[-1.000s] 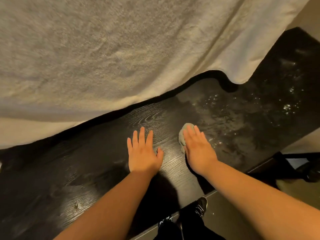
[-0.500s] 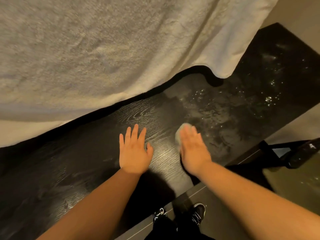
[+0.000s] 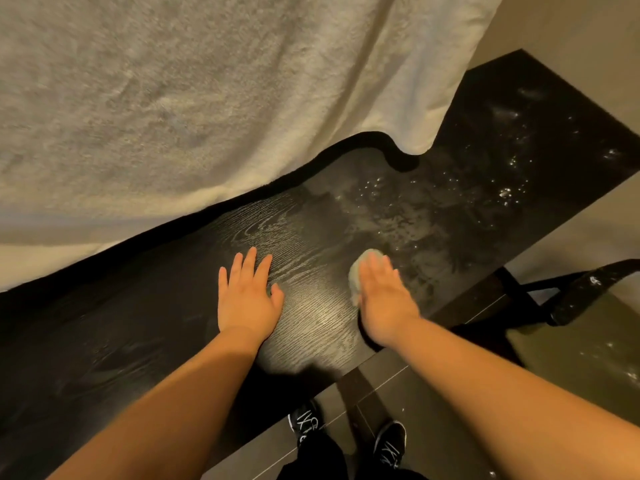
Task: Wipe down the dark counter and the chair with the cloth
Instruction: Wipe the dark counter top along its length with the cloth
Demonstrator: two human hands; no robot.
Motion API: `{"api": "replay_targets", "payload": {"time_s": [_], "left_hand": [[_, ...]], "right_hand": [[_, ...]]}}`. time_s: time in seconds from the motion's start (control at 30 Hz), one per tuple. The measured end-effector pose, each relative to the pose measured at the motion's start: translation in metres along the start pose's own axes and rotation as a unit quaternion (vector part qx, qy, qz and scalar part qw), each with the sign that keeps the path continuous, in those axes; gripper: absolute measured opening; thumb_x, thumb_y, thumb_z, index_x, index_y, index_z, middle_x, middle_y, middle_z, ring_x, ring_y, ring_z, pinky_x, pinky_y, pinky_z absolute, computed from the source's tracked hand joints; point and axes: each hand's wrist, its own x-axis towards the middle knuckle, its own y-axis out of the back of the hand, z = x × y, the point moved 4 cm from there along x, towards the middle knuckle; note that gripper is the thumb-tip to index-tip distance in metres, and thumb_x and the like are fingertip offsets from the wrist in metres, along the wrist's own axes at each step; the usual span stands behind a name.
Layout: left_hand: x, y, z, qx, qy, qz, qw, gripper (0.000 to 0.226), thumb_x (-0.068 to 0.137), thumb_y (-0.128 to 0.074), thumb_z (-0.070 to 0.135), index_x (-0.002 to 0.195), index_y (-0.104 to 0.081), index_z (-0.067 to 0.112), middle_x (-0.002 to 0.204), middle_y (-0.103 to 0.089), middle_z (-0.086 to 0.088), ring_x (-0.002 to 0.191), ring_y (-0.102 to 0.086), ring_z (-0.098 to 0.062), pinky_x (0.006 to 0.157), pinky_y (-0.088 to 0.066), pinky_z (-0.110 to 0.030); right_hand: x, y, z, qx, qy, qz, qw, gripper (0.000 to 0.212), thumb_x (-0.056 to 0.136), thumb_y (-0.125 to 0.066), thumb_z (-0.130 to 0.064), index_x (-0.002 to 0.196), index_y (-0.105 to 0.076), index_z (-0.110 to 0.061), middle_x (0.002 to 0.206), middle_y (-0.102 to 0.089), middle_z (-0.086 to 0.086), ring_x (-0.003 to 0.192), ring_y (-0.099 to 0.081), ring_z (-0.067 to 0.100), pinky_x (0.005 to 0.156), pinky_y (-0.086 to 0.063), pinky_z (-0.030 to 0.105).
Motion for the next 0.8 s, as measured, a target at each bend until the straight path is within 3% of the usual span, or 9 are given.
{"api": "replay_targets", "payload": {"time_s": [0.03,0.13,0.2,0.4,0.53,0.67,0.8], "left_hand": [[0.000,-0.001,0.000,-0.002,0.004,-0.001,1.000,0.064,0.101,-0.046,0.041,0.162,-0.038,0.027,0.173,-0.025,-0.005,0.160,-0.018,-0.030,0.129,-0.014,-0.056],[-0.002,-0.001,0.007,-0.013,0.032,-0.006,0.999,0.063,0.102,-0.044,0.039,0.164,-0.034,0.028,0.174,-0.021,-0.005,0.161,-0.015,-0.029,0.130,-0.013,-0.055],[-0.005,-0.003,0.015,-0.014,0.060,-0.012,0.998,0.064,0.104,-0.041,0.037,0.166,-0.030,0.027,0.175,-0.017,-0.005,0.161,-0.012,-0.030,0.130,-0.011,-0.055],[-0.029,-0.010,0.073,-0.038,0.160,-0.027,0.986,0.073,0.105,-0.039,0.042,0.169,-0.014,0.019,0.176,-0.004,-0.015,0.161,-0.002,-0.039,0.129,-0.006,-0.060],[-0.044,-0.023,0.121,-0.028,0.133,-0.049,0.989,0.077,0.103,-0.032,0.053,0.169,-0.003,0.022,0.176,0.005,-0.016,0.161,0.007,-0.041,0.128,0.002,-0.063],[-0.044,-0.024,0.124,-0.027,0.131,-0.043,0.990,0.078,0.101,-0.032,0.057,0.169,-0.010,0.024,0.176,0.003,-0.012,0.162,0.007,-0.036,0.128,0.001,-0.062],[-0.044,-0.024,0.123,-0.031,0.130,-0.021,0.991,0.079,0.099,-0.035,0.060,0.168,-0.017,0.025,0.177,-0.003,-0.010,0.162,0.003,-0.035,0.129,-0.001,-0.059]], "right_hand": [[-0.011,-0.011,-0.015,-0.012,0.047,0.001,0.999,0.076,0.094,-0.042,-0.016,0.161,-0.006,-0.012,0.167,0.004,0.010,0.155,0.000,0.042,0.127,-0.008,0.045],[-0.040,-0.037,-0.032,-0.074,0.184,-0.036,0.980,0.071,0.100,-0.015,-0.035,0.163,0.005,-0.012,0.169,0.021,0.007,0.154,0.024,0.030,0.125,0.010,0.044],[-0.033,-0.032,-0.014,-0.090,0.222,-0.030,0.970,0.068,0.103,-0.012,-0.041,0.164,0.000,-0.014,0.170,0.016,0.004,0.155,0.020,0.026,0.124,0.012,0.041],[-0.016,0.013,0.093,-0.078,0.075,-0.022,0.994,0.066,0.109,-0.022,-0.038,0.163,0.009,-0.015,0.170,0.019,0.002,0.157,0.017,0.025,0.128,-0.002,0.045],[-0.019,0.016,0.077,-0.056,0.048,-0.051,0.996,0.069,0.109,-0.026,-0.035,0.162,0.010,-0.009,0.169,0.023,0.009,0.155,0.020,0.033,0.128,0.005,0.047],[-0.048,-0.015,0.046,-0.078,0.153,-0.045,0.984,0.072,0.108,-0.033,-0.036,0.163,0.006,-0.013,0.169,0.022,0.008,0.154,0.026,0.031,0.128,0.001,0.049],[-0.030,0.003,0.088,-0.122,0.238,-0.021,0.963,0.067,0.107,-0.025,-0.043,0.165,-0.005,-0.015,0.172,0.008,0.003,0.158,0.011,0.025,0.128,0.001,0.042]]}}
